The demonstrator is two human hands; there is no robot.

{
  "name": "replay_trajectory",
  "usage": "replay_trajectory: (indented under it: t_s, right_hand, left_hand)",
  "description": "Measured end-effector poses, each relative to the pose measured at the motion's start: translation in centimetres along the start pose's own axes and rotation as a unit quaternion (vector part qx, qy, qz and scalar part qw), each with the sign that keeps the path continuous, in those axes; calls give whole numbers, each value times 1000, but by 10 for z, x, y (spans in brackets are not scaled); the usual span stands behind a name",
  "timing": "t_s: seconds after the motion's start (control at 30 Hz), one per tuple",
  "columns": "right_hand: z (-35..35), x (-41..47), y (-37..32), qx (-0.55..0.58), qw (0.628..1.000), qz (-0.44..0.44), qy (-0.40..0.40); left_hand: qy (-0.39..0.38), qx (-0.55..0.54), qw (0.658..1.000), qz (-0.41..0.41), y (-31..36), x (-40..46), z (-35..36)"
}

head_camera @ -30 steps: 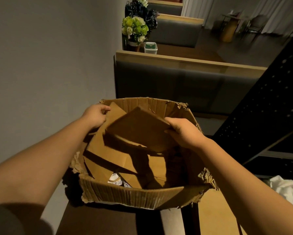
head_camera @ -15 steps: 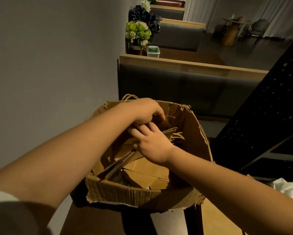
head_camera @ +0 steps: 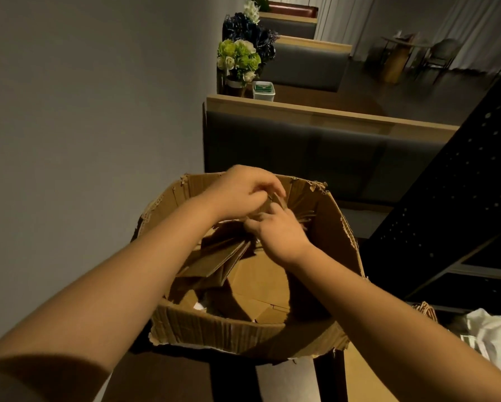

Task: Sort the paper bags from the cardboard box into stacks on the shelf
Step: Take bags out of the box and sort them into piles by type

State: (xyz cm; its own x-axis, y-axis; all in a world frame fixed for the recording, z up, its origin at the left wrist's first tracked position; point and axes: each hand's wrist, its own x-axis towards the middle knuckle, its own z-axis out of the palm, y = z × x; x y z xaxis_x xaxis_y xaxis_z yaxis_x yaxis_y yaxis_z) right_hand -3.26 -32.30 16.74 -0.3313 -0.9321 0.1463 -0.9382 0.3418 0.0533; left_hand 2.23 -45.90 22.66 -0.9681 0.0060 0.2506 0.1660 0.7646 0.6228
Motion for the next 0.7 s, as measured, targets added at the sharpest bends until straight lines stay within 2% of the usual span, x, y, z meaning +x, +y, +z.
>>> replay_trajectory:
  t_s: [0.07,0.1,0.13,0.17,0.2,0.27,0.3,0.37,0.43,0.53,0.6,0.7]
  right_hand:
    - [0,-3,17,3,1000,25,-16]
    - [1,-6,24,5,999,32,-18]
    - [3,-8,30,6,999,36,-21]
    - [4,-10,34,10,999,37,-22]
    - [5,-12,35,12,999,33,-17]
    - [7,-15,35,8,1000,17,2]
    - [7,-17,35,5,1000,16,8]
    - [6,-19,33,0,1000,22,10]
    - [5,-21,33,1,999,48,-5]
    - [-4,-23,35,-16,995,93,-23]
    - [-12,-23,39,-36,993,110,-14]
    - [-27,-16,38,-61,996,71,6]
  left_hand:
    - [144,-64,987,-7,-16,-17,-3]
    - [190,-63,979,-49,-30,-24,-3]
    - [199,-46,973,-109,-43,-30,-1]
    - [155,-19,973,-169,-56,-35,3]
    - [68,8,975,-210,-67,-38,8]
    - [-104,40,967,-227,-80,-41,20]
    - [-148,42,961,-229,-82,-42,25]
    - [-159,28,956,-244,-82,-42,36]
    - [-103,-5,960,-259,-83,-38,42]
    - [50,-10,965,-257,-83,-27,35]
    - [126,49,963,-232,-80,-19,20]
    - [152,177,959,-163,-68,-6,-4]
